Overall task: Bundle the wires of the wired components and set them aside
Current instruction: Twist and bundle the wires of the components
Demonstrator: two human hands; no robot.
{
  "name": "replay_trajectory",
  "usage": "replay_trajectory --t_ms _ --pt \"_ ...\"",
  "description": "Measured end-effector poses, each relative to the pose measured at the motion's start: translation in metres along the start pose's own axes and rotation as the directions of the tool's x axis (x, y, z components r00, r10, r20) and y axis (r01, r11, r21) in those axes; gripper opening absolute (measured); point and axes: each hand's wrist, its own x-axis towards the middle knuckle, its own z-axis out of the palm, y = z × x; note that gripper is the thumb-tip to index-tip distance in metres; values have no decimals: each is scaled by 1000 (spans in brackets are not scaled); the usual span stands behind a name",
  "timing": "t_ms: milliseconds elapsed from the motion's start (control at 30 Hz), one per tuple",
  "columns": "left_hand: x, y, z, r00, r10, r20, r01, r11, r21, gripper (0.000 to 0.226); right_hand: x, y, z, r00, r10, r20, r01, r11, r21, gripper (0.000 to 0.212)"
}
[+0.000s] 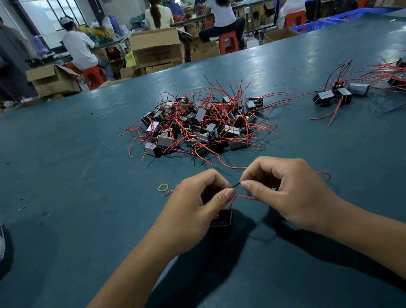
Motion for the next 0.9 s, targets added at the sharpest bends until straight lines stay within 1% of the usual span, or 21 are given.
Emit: replay_trajectory --t_ms 200,300,367,433,500,567,633,767,900 --pt "1 -3 -1 1000 -15 -5 15 1000 22 13 1 1 -1 1000 25 15 -24 1000 -17 12" --pt "1 -5 -4 999 -50 2 50 999 -9 9 3 0 -7 999 22 31 -21 1000 -10 10" --pt "0 -4 -8 997 -70 -20 68 994 -79 7 4 -1 -14 1000 -14 7 15 1000 -10 10" --pt "0 -4 -14 998 -57 -21 55 992 -114 6 5 -3 -21 997 -75 -15 74 995 -60 10" --pt "-1 -2 -17 998 -32 50 38 991 -126 9 6 -5 -25 989 -146 8 145 982 -123 6" --pt "-4 1 -17 991 -6 135 19 995 -99 14 5 -5 -26 973 -218 70 227 959 -170 3" --pt "-6 5 -15 987 27 157 -23 999 -30 15 5 -3 -27 952 -274 136 296 937 -183 3" --pt "-4 8 -10 989 102 108 -112 990 82 12 5 -2 -27 918 -322 234 364 916 -169 6" --pt "-3 7 -7 988 133 80 -141 985 96 13 7 -2 -25 913 -312 263 362 917 -168 5"
